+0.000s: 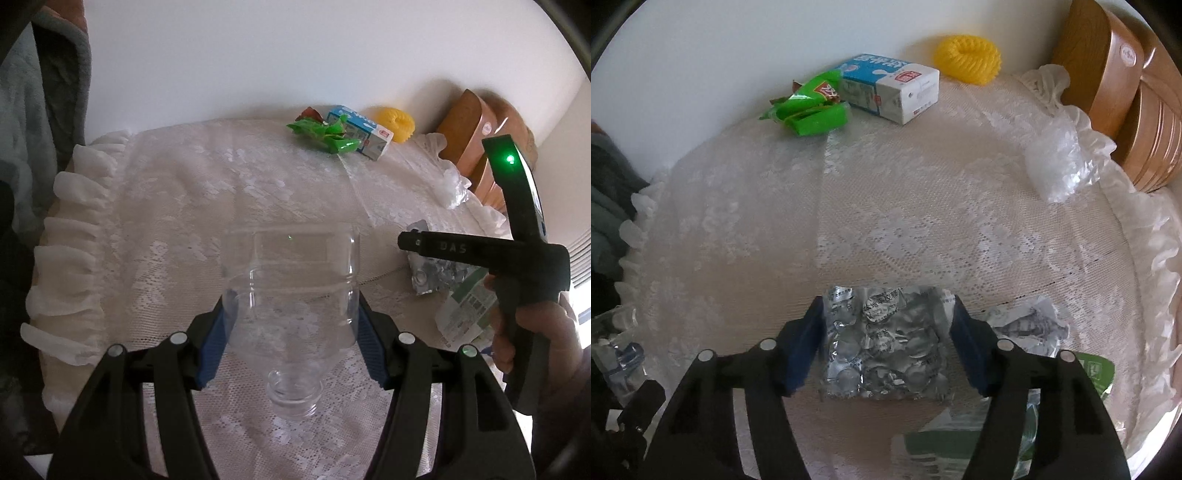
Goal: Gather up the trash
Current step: 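Grasp the clear plastic bottle with the left tool while the right tool grasps the foil wrapper, then carry both items to the green wastebasket and release them inside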
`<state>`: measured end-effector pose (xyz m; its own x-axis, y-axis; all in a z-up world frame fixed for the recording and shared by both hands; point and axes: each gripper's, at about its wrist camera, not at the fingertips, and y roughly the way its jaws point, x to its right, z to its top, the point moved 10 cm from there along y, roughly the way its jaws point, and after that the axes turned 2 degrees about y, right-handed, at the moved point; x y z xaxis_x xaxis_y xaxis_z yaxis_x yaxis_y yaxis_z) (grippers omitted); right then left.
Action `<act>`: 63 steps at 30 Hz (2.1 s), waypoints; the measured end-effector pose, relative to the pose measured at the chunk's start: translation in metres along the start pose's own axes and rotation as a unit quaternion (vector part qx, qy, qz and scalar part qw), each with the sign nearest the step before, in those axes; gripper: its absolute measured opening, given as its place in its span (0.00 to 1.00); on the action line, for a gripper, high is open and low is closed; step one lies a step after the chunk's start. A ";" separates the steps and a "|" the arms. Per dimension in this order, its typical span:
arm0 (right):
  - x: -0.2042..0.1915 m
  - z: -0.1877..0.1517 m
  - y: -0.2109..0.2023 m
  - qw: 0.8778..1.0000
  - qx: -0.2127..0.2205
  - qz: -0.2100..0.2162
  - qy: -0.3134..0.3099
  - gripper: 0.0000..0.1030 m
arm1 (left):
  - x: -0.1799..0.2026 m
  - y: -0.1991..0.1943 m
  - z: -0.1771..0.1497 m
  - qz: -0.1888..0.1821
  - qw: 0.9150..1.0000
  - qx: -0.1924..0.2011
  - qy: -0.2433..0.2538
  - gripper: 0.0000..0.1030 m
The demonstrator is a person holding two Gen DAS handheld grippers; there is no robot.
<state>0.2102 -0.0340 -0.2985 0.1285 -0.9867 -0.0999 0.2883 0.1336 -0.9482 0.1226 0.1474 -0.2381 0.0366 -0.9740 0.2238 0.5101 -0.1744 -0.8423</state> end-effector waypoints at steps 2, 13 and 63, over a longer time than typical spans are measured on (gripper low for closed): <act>-0.002 0.002 -0.004 1.000 0.009 0.012 0.005 0.57 | 0.000 -0.004 -0.001 0.001 1.000 0.004 0.001 0.58; -0.016 0.024 -0.102 0.982 0.144 0.111 0.044 0.57 | 0.027 -0.038 -0.002 -0.002 0.999 0.026 0.044 0.58; 0.398 -0.537 -0.213 0.838 0.088 -0.202 0.499 0.98 | 0.488 -0.069 -0.321 -0.243 0.843 -0.142 0.458 0.86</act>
<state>-0.3094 -0.5052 -0.2982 -0.8452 -0.5302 -0.0668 0.2639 -0.3054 -0.9150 -0.1704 -0.3624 -0.2282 -0.8627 -0.4581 0.2144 0.0413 -0.4863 -0.8728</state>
